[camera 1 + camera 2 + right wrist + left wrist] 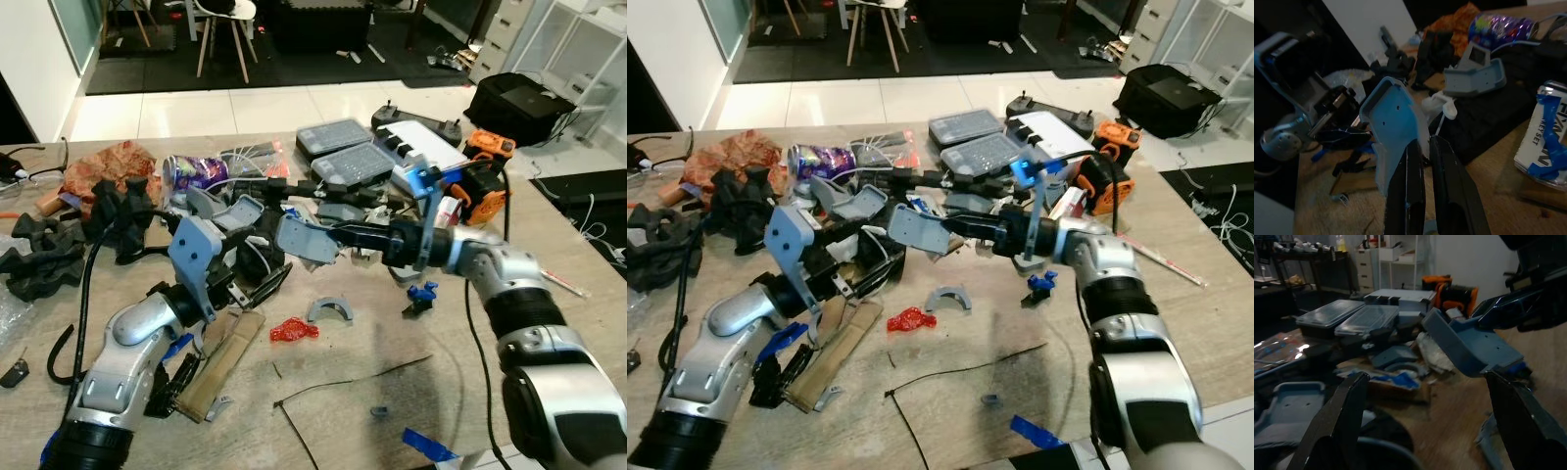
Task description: Picking trash to rubbish bin
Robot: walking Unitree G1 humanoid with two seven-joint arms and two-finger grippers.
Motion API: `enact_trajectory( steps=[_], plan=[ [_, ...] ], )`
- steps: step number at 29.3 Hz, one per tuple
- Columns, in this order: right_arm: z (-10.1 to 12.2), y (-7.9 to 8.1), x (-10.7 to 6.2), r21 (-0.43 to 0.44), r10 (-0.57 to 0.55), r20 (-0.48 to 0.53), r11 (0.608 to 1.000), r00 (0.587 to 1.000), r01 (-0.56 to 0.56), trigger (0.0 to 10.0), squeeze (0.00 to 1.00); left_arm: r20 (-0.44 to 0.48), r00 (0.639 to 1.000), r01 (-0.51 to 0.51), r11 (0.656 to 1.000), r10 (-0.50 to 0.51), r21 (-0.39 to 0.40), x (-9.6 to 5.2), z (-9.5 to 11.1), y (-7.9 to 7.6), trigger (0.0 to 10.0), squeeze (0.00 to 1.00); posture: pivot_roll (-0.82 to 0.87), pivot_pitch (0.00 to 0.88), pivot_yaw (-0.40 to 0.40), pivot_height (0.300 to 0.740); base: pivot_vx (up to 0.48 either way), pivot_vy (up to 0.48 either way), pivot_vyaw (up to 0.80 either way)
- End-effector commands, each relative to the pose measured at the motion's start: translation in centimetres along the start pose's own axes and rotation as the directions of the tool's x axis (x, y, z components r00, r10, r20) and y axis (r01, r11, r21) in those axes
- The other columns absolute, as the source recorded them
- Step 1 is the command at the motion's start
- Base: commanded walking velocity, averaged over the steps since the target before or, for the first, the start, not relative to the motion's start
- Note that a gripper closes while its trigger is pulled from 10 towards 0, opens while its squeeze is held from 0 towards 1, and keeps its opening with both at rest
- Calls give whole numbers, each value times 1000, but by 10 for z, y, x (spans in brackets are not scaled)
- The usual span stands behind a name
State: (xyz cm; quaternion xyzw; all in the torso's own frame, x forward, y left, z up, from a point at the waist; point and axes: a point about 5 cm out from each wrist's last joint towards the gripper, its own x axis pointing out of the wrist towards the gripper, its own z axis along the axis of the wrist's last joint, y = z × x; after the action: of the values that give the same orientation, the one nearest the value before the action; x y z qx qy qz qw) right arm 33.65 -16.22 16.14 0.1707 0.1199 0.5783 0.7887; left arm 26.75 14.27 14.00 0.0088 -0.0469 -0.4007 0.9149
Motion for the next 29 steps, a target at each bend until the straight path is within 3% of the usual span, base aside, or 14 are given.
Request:
enact_trajectory(
  steps=[1, 4, 5, 10, 12, 19, 29],
  plan=[
    [5, 6, -3, -14, 20, 62, 1000, 998, -19, 0, 0, 48, 998, -25, 999, 27, -48, 2, 6, 2, 10000, 0, 27, 0, -42, 740, 0, 0, 0],
    [7, 13, -6, -13, 20, 165, 1000, 986, -18, 0, 0, 150, 985, -61, 985, 85, -162, 6, 17, 6, 10000, 0, 23, 0, -40, 740, 0, 0, 0],
    [7, 13, -6, -13, 20, 165, 1000, 986, -18, 0, 0, 150, 985, -61, 985, 85, -162, 6, 17, 6, 10000, 0, 23, 0, -40, 740, 0, 0, 0],
    [23, 21, -2, -14, 29, 385, 1000, 922, -25, 0, 0, 329, 935, 6, 918, 136, -397, 7, 38, 8, 10000, 0, 36, 0, -43, 740, 0, 0, 0],
    [27, 22, 3, -32, 40, 396, 999, 917, -30, 0, 0, 389, 909, 50, 888, 150, -458, 5, 47, 8, 10000, 0, 40, 0, -42, 740, 0, 0, 0],
    [32, 30, 13, -82, 62, 402, 996, 914, -31, 0, 0, 467, 873, 133, 855, 138, -502, 3, 66, 7, 10000, 0, 46, 0, -39, 740, 0, 0, 0],
    [34, 31, 14, -106, 25, 395, 994, 918, 19, 0, 0, 464, 883, 167, 881, 67, -443, 6, 78, -1, 10000, 0, 44, 0, -37, 740, 0, 0, 0]
  ],
)
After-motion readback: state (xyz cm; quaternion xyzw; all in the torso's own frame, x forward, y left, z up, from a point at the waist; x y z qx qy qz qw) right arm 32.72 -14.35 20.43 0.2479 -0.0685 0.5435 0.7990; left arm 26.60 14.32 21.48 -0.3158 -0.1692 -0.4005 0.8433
